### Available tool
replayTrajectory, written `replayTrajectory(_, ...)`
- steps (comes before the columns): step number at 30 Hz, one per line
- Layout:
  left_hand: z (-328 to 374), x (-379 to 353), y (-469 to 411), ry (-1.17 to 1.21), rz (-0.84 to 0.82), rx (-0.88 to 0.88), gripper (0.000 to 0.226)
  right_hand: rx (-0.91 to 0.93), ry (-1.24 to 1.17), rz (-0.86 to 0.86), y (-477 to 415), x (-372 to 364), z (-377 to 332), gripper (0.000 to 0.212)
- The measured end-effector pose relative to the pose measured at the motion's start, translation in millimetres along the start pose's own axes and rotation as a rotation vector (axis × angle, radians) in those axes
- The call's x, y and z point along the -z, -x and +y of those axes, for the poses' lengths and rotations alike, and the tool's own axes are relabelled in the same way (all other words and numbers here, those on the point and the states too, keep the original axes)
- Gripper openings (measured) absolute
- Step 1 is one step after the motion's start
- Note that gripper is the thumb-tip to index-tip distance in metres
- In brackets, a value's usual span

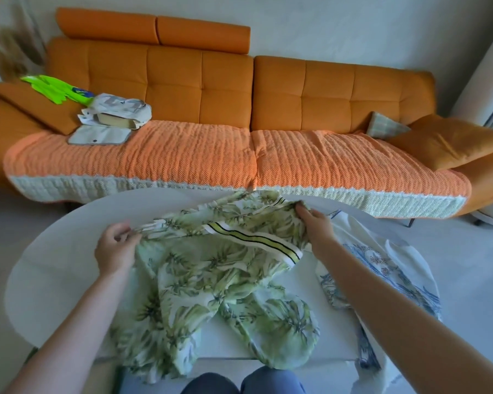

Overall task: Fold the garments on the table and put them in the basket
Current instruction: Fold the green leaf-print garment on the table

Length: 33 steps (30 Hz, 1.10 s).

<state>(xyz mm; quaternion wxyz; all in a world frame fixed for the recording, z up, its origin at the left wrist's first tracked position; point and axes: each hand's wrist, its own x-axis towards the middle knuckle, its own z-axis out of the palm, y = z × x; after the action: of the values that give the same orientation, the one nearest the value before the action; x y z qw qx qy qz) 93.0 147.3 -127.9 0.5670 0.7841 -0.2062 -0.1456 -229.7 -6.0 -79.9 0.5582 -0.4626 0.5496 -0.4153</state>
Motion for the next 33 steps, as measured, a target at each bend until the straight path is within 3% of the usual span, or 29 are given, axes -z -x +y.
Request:
replayTrajectory(2, 2.1, 1.2, -7.8, -0.182, 0.048, -0.111, 0.048, -0.025, -0.090, -0.153, -4.7, -2.9, -5.1, 0.038)
replayTrajectory(4, 15.7, -4.2, 13.6, -0.205, -0.081, -0.272, 0.042, -0.041, -0.157, -0.332, -4.1, -7.9, -6.8, 0.037)
replayTrajectory(6, 30.1, -14.5, 52.5, -0.195, -0.480, -0.359, 0.038, -0.027, -0.063, -0.462, 0.5, -16.3, -3.1, 0.040)
replayTrajectory(7, 37.1, -19.7, 75.0, -0.259, -0.703, -0.342, 0.050, 0.016, 0.078, -0.472, 2.8, -20.7, -0.6, 0.041)
replayTrajectory(8, 34.7, -26.4, 91.0, -0.407, -0.872, -0.345, 0.067, 0.080, 0.240, -0.432, 2.9, -24.3, 2.8, 0.040)
replayTrajectory(10, 17.5, -41.5, 110.3, -0.856, -0.998, -0.457, 0.093, 0.204, 0.453, -0.313, -0.9, -26.4, 8.9, 0.036)
replayTrajectory(12, -1.9, -48.8, 114.7, -1.131, -0.936, -0.564, 0.090, 0.230, 0.512, -0.244, -5.9, -20.1, 14.1, 0.032)
replayTrajectory(14, -16.4, -47.7, 107.8, -1.106, -0.759, -0.603, 0.061, 0.246, 0.488, -0.191, -8.0, -10.1, 18.8, 0.031)
replayTrajectory(17, -16.0, -36.3, 84.7, -0.713, -0.515, -0.486, 0.028, 0.328, 0.508, -0.134, -5.2, -0.3, 24.2, 0.028)
replayTrajectory(19, -3.5, -28.0, 69.7, -0.507, -0.404, -0.326, 0.029, 0.408, 0.610, -0.160, 0.3, -2.6, 27.3, 0.027)
replayTrajectory(21, 8.0, -25.8, 46.2, -0.352, -0.278, -0.113, 0.030, 0.643, 0.752, -0.192, 10.4, -8.7, 30.5, 0.027)
replayTrajectory(23, 17.2, -27.3, 26.8, -0.174, -0.214, 0.074, 0.031, 0.903, 0.835, -0.293, 22.9, -17.7, 33.3, 0.034)
replayTrajectory(25, 23.5, -30.4, 17.6, -0.021, -0.187, 0.118, 0.032, 0.908, 0.935, -0.516, 33.4, -27.8, 37.1, 0.047)
replayTrajectory(27, 29.1, -27.5, 18.9, 0.051, -0.158, 0.076, 0.045, 0.792, 1.137, -0.720, 36.7, -35.6, 47.2, 0.061)
replayTrajectory(30, 30.9, -22.3, 26.1, 0.004, -0.092, -0.191, 0.056, 0.746, 1.385, -0.708, 28.1, -35.8, 64.9, 0.079)
replayTrajectory(33, 35.9, -20.0, 48.0, -0.159, -0.195, -0.459, 0.046, 0.869, 1.465, -0.574, 19.0, -32.6, 67.7, 0.056)
